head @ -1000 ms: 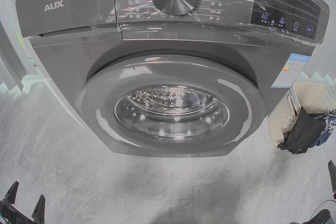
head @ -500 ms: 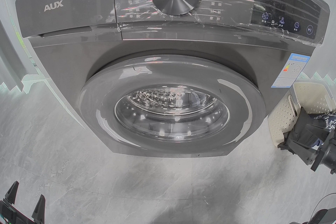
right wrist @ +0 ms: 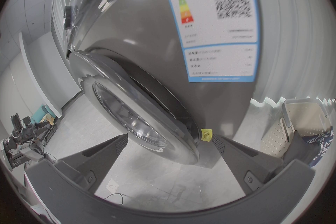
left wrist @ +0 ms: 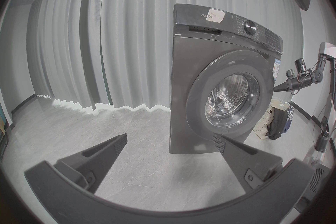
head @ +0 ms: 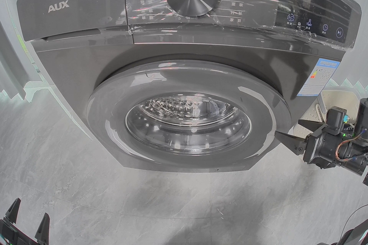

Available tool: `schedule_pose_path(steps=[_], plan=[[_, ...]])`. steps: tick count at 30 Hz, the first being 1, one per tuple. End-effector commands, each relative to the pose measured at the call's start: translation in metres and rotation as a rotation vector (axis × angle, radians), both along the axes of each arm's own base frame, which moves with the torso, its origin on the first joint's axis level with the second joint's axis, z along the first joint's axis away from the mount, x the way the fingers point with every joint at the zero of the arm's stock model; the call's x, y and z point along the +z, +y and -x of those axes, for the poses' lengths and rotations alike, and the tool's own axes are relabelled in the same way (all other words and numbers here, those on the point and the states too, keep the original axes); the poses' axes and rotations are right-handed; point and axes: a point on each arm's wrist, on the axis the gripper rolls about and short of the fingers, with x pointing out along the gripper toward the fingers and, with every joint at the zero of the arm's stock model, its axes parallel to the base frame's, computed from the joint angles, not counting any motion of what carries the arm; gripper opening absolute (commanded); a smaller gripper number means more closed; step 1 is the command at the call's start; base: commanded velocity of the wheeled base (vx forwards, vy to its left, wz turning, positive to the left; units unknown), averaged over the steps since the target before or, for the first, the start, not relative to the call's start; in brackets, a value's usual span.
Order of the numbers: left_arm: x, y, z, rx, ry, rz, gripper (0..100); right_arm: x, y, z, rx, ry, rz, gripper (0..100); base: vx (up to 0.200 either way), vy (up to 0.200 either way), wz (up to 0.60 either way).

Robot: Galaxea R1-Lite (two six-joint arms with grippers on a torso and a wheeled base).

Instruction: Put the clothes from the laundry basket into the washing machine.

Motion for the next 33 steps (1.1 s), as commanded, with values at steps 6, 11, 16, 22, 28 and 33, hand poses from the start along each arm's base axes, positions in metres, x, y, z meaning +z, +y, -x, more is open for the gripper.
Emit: schedule_pose_path(steps=[6, 11, 16, 22, 28, 33], plan=[[-0.005, 0.000, 0.000, 0.001, -0.002, 0.000, 100, -0.007, 0.018, -0.032, 0.019, 0.040, 0.019, 100, 0.000, 0.000, 0.00], [-0.005, 0.000, 0.000, 0.001, -0.002, 0.000, 100, -0.008, 0.027, -0.028, 0.066, 0.042, 0.017, 100, 0.000, 0.000, 0.00], [-0.005, 0.000, 0.000, -0.001, -0.002, 0.000, 100, -0.018, 0.028, -0.014, 0.101, 0.077, 0.034, 100, 0.000, 0.000, 0.00], [-0.005, 0.000, 0.000, 0.001, -0.002, 0.000, 100, -0.023, 0.018, 0.009, 0.113, 0.087, 0.047, 100, 0.000, 0.000, 0.00], [-0.005, 0.000, 0.000, -0.001, -0.002, 0.000, 100, -0.022, 0.017, 0.015, 0.123, 0.077, 0.037, 100, 0.000, 0.000, 0.00], [-0.005, 0.000, 0.000, 0.001, -0.002, 0.000, 100, -0.018, 0.014, 0.008, 0.092, 0.058, 0.032, 100, 0.000, 0.000, 0.00]])
